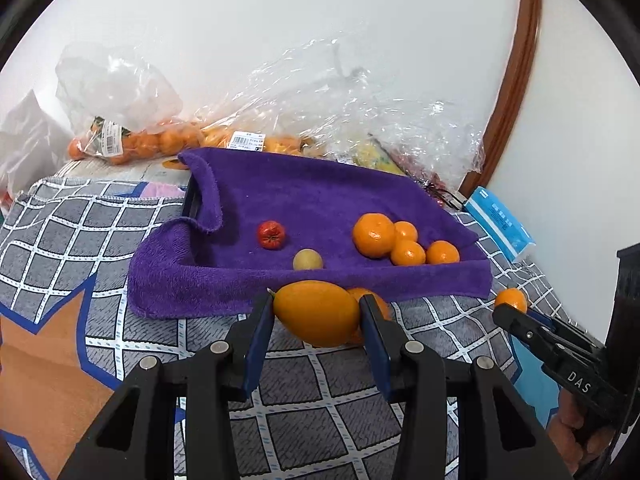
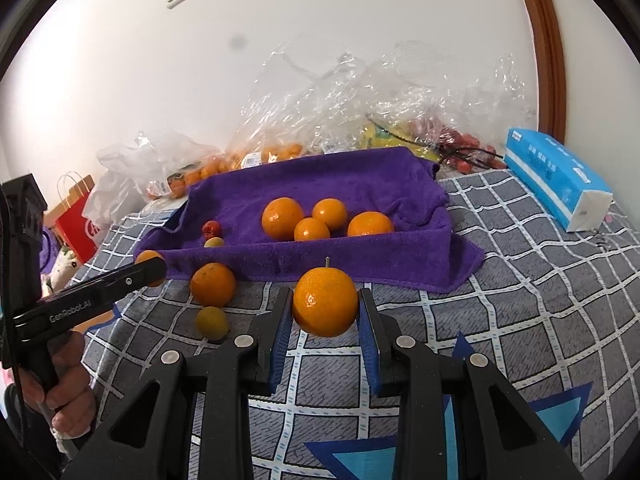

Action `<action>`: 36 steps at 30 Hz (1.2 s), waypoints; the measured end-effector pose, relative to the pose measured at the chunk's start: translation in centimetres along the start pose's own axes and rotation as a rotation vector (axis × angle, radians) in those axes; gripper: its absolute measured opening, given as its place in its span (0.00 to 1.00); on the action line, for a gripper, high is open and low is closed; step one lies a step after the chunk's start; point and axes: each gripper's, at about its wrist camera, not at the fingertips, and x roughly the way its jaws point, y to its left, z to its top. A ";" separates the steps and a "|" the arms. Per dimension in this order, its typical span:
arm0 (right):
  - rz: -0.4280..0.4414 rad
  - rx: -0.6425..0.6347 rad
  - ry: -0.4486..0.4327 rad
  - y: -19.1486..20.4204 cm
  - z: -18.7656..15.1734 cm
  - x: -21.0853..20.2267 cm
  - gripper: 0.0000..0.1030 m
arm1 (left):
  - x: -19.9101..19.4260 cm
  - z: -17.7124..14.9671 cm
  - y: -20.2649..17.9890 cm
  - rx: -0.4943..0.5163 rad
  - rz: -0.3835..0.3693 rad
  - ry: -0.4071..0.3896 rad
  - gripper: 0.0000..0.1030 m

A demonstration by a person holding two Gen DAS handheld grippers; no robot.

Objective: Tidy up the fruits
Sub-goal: 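Close the left tool on the oval orange fruit while the right tool holds the stemmed orange, then carry both held fruits up and over the purple towel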

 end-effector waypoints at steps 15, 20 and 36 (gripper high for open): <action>0.036 -0.028 -0.040 1.6 3.8 -2.3 0.31 | -1.4 1.8 1.1 -0.053 0.053 0.027 0.40; 0.040 -0.051 -0.084 2.2 6.1 -2.5 0.31 | -2.8 3.1 1.0 -0.051 0.074 0.025 0.40; 0.071 -0.037 -0.153 1.5 10.3 -0.7 0.31 | -1.9 7.5 1.6 -0.075 0.099 -0.002 0.40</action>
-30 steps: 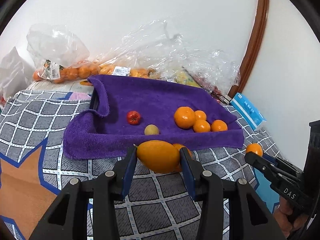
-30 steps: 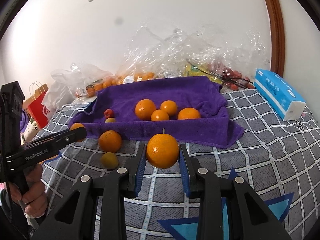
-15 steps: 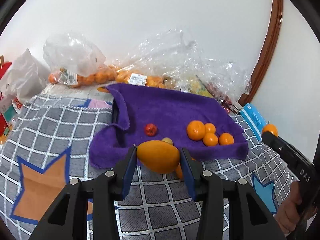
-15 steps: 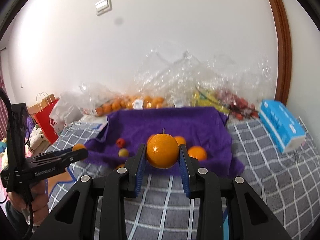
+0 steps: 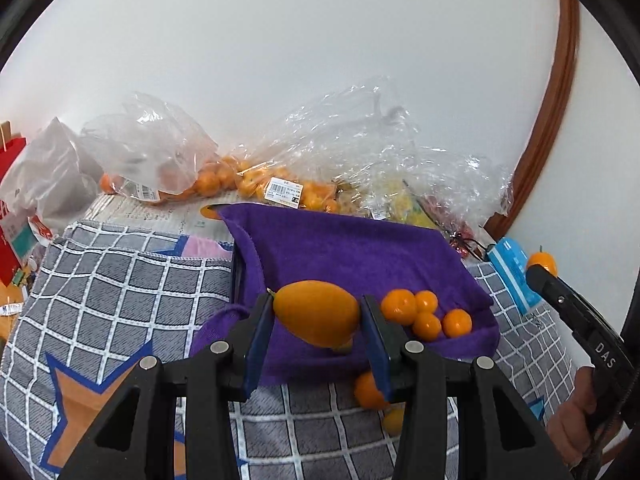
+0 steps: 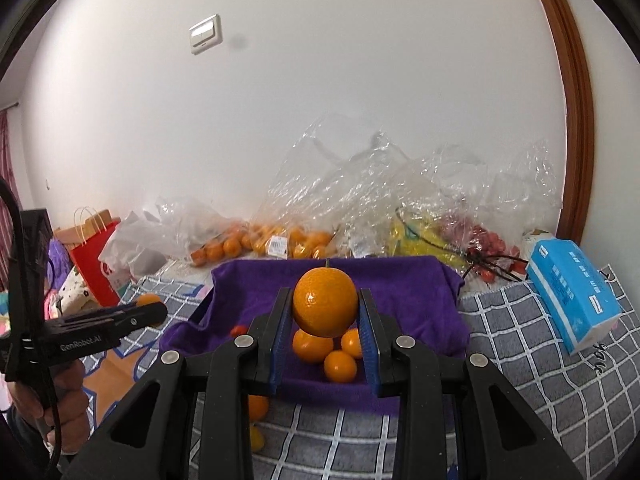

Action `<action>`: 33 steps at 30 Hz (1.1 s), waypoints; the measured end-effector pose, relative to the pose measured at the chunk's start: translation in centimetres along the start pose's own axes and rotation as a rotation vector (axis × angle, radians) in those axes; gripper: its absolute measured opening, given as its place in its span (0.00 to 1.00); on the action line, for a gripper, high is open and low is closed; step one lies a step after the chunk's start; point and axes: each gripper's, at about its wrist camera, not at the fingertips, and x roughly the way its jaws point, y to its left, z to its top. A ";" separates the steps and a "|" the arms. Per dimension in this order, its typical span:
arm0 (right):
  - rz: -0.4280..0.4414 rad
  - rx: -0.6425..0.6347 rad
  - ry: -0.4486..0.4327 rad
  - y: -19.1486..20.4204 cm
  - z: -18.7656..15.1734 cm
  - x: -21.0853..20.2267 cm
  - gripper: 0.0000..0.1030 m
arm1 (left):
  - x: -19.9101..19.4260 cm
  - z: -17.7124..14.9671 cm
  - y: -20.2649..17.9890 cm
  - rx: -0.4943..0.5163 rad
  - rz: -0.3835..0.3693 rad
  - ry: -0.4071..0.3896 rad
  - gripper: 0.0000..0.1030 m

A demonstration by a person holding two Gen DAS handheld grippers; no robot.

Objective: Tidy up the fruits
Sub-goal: 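Carry both held fruits up and over the purple towel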

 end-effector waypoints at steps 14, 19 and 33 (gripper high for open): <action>-0.011 0.029 -0.017 -2.4 1.6 3.5 0.31 | 4.6 2.2 -0.2 -0.029 0.022 0.021 0.40; -0.027 0.049 0.023 -3.6 0.3 5.2 0.31 | 6.2 1.5 -0.3 -0.012 0.061 0.024 0.40; -0.096 0.100 0.050 -6.6 -0.2 6.5 0.31 | 8.1 0.4 0.6 -0.028 0.061 0.053 0.40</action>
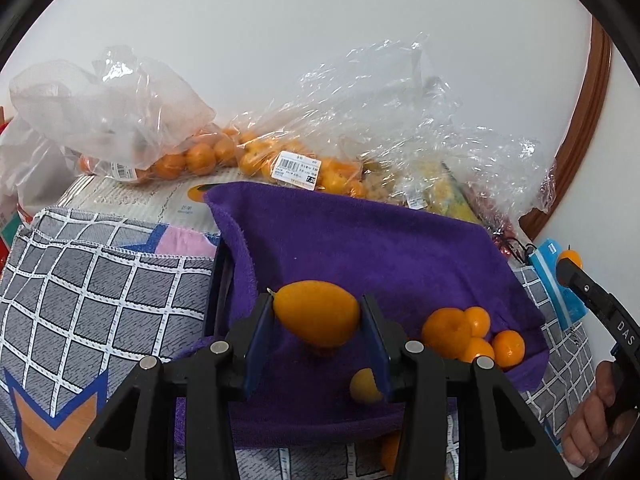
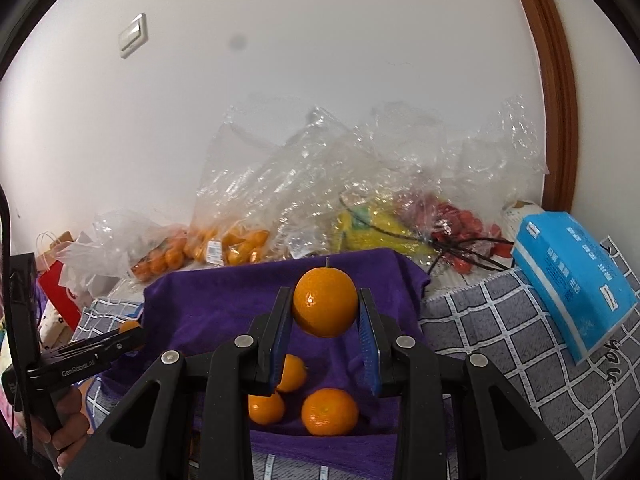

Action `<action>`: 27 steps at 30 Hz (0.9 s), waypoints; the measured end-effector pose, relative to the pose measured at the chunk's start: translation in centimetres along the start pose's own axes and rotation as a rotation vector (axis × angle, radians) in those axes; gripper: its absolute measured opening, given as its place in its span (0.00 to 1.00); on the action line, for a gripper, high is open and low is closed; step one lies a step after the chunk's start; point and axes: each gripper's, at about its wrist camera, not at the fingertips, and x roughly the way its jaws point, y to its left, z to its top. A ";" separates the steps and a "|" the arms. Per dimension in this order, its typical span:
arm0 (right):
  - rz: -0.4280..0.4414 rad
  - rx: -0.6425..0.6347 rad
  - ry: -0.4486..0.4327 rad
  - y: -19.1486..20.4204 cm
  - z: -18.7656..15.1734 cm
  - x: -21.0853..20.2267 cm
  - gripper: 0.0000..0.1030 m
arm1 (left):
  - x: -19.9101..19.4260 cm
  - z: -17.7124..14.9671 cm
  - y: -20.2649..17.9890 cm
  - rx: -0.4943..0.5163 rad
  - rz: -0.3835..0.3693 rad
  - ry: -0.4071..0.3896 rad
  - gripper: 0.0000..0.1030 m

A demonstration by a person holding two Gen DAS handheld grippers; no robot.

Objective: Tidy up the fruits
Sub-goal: 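Carry both held fruits up and over the purple towel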

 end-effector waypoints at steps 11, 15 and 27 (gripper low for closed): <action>-0.015 -0.023 0.047 -0.3 -1.3 2.1 0.31 | -0.5 0.2 1.4 -0.074 -0.063 -0.065 0.40; -0.018 -0.010 0.067 -0.7 -1.6 2.9 0.31 | -0.5 0.2 1.6 -0.083 -0.086 -0.071 0.40; -0.028 -0.044 0.118 -0.1 -2.6 4.3 0.31 | 0.4 -0.9 -0.5 -0.011 -0.178 -0.042 0.40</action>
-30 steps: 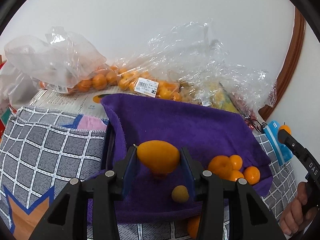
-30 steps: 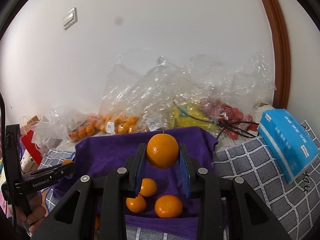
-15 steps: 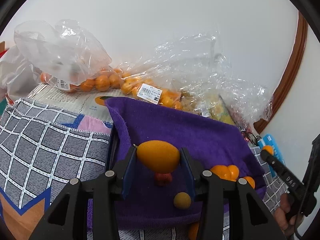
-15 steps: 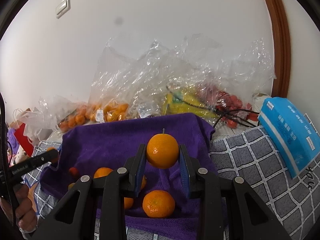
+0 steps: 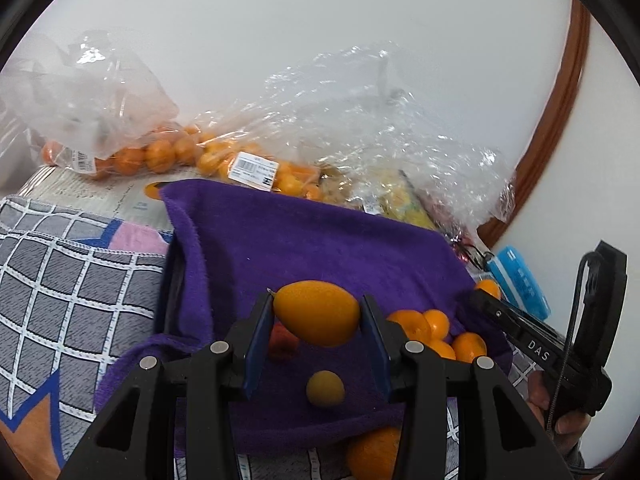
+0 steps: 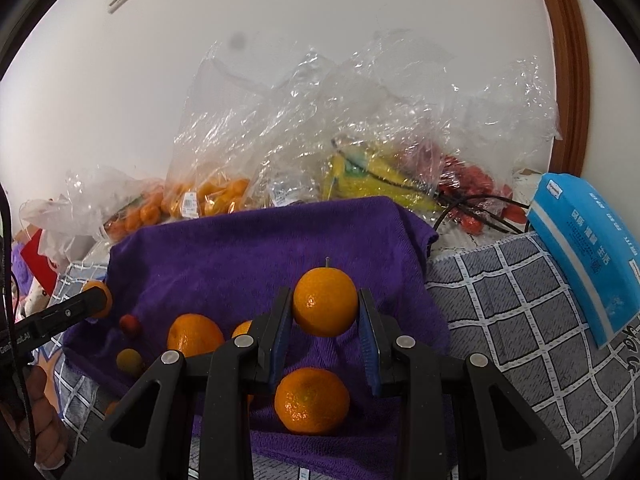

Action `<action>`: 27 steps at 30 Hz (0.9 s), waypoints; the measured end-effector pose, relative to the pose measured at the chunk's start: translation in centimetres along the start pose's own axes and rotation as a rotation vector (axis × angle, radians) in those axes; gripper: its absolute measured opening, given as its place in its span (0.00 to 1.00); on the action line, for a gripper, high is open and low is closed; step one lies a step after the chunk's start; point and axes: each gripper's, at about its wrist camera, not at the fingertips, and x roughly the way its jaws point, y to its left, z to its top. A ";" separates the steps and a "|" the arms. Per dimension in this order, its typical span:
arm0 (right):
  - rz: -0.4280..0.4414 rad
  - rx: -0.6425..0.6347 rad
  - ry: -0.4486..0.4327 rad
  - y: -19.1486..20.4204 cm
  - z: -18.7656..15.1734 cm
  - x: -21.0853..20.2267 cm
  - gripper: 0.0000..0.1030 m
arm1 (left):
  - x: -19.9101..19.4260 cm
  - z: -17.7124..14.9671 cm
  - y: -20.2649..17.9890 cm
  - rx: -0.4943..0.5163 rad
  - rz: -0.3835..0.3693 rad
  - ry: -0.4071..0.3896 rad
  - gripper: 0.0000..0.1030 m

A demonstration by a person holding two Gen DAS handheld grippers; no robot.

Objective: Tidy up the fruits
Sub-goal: 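Carry both held fruits up and over the purple towel, then open both tools over the towel to release the two fruits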

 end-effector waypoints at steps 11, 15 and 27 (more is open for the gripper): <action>-0.012 0.006 0.046 -0.2 -0.3 1.3 0.31 | 1.1 -0.4 -0.2 0.007 -0.040 0.055 0.40; -0.009 0.004 0.056 0.0 -0.4 1.5 0.31 | 1.5 -0.6 -0.5 0.029 -0.046 0.077 0.41; -0.013 -0.011 0.072 0.3 -0.7 1.7 0.31 | 2.3 -1.0 -1.1 0.068 -0.032 0.110 0.40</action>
